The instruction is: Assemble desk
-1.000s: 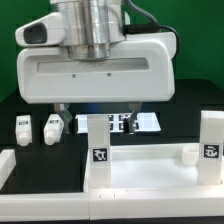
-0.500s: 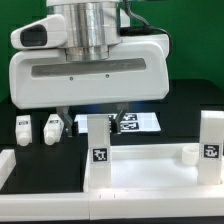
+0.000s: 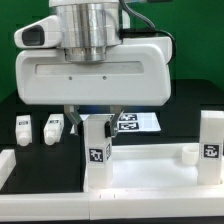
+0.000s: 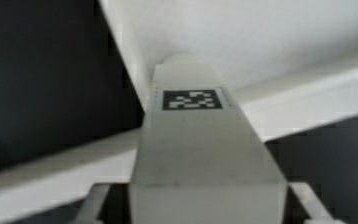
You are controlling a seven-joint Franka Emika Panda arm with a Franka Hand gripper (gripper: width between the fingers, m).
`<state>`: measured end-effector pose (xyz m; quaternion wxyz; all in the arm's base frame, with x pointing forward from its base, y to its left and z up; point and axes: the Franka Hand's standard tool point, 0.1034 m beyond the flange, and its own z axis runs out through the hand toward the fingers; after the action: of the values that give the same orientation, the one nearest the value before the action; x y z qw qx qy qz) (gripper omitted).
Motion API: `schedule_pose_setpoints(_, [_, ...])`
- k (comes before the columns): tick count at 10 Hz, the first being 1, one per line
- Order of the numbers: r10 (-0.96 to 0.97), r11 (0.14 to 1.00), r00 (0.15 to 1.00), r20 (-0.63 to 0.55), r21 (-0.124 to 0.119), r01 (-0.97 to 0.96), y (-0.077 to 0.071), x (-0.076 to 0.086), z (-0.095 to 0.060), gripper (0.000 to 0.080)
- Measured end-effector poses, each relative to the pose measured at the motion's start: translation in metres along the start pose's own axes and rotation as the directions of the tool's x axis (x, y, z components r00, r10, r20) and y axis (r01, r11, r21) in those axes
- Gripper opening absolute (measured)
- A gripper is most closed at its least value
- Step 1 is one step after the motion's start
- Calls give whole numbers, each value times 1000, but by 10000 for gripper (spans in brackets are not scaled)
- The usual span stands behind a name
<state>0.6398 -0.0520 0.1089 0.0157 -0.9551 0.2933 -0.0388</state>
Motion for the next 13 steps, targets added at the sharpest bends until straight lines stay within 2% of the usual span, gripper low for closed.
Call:
schedule_pose_setpoints(1, [163, 987, 987, -4, 1, -163, 1, -1, 0, 285])
schedule_pose_setpoints(4, [328, 945, 945, 2, 5, -328, 3, 0, 0, 285])
schedule_pose_setpoints(6, [474, 880, 880, 8, 6, -474, 6, 1, -1, 285])
schedule_pose_setpoints(8, [734, 678, 678, 33, 6, -735, 8, -1, -1, 285])
schedule_pose_setpoints(10, [910, 405, 404, 90, 7, -914, 6, -4, 0, 285])
schedule_pose_setpoints(12, [946, 309, 308, 101, 3, -951, 6, -4, 0, 286])
schedule_pose_setpoints(13, [953, 287, 285, 99, 0, -958, 6, -5, -1, 286])
